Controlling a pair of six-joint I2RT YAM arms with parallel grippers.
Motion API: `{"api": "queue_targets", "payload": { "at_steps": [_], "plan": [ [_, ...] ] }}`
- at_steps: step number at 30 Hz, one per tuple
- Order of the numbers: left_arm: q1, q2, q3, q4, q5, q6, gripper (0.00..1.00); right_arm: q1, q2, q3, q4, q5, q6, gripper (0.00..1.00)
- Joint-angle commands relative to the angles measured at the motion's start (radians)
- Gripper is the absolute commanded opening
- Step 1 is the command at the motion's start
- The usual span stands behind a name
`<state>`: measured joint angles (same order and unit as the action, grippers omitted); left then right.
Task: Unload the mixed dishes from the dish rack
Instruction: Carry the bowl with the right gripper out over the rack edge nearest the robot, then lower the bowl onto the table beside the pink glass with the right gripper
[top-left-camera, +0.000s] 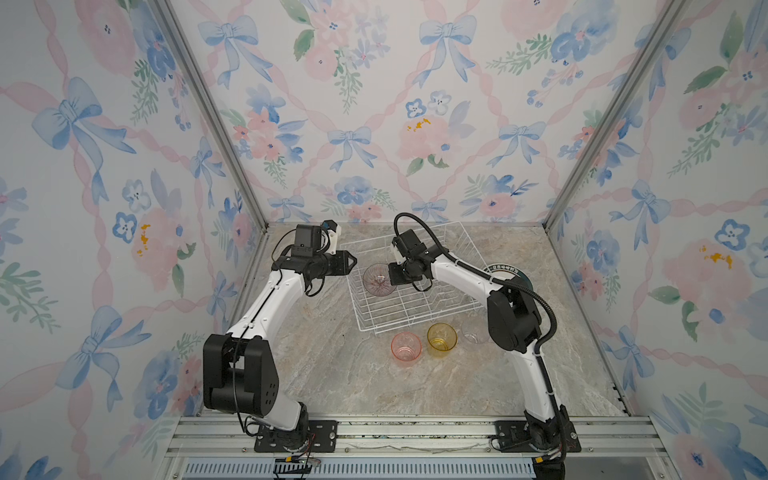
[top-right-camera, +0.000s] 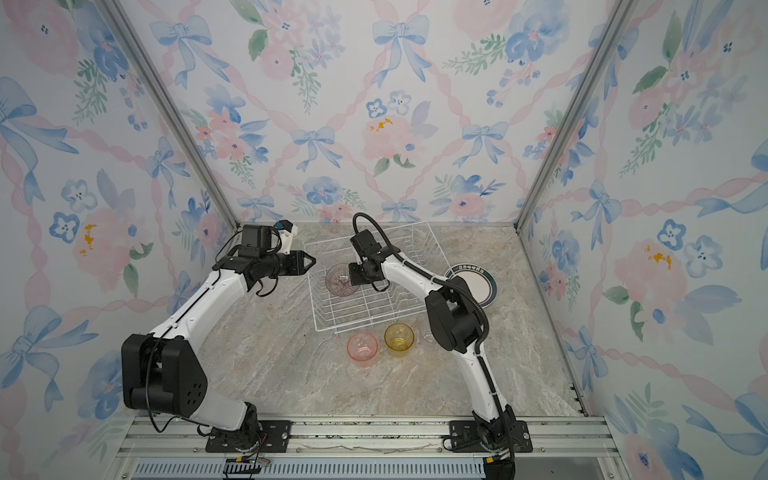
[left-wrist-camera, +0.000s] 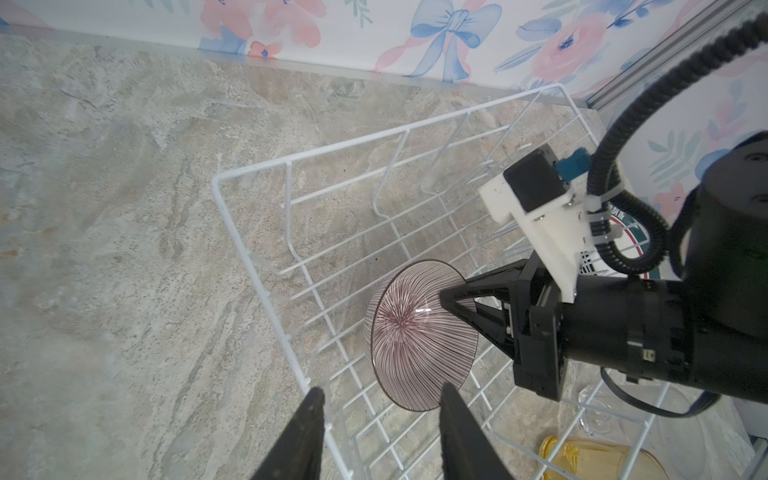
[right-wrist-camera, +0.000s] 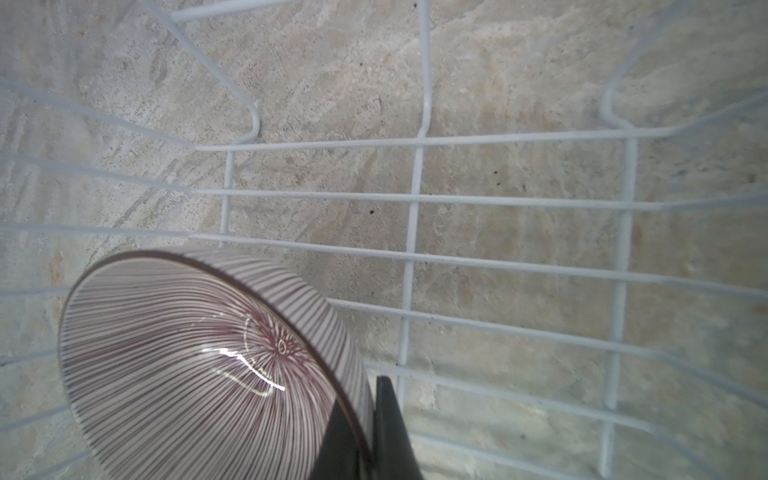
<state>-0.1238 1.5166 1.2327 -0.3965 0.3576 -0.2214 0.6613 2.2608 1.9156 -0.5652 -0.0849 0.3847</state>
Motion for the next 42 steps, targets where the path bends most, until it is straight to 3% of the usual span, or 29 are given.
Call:
{"api": "queue_targets", "payload": {
  "at_steps": [1, 12, 18, 27, 36, 42],
  "plan": [
    [0.008, 0.004, -0.02, 0.007, 0.017, 0.011, 0.42, -0.018, -0.088, -0.046, 0.058, -0.023, 0.017, 0.0],
    [0.007, -0.046, -0.12, 0.005, -0.046, -0.011, 0.43, -0.045, -0.35, -0.158, 0.102, -0.017, -0.054, 0.0],
    [-0.007, -0.099, -0.183, 0.004, -0.03, -0.033, 0.32, -0.044, -0.484, -0.206, 0.054, -0.014, -0.112, 0.0],
    [-0.052, -0.087, -0.224, 0.01, -0.032, -0.058, 0.32, -0.028, -0.675, -0.296, -0.006, -0.08, -0.168, 0.0],
    [-0.051, 0.005, -0.178, 0.009, -0.08, -0.025, 0.31, 0.064, -0.795, -0.363, -0.097, -0.144, -0.288, 0.0],
    [-0.041, 0.089, -0.087, 0.01, -0.097, 0.002, 0.31, 0.164, -0.79, -0.392, -0.156, -0.211, -0.341, 0.0]
  ]
}}
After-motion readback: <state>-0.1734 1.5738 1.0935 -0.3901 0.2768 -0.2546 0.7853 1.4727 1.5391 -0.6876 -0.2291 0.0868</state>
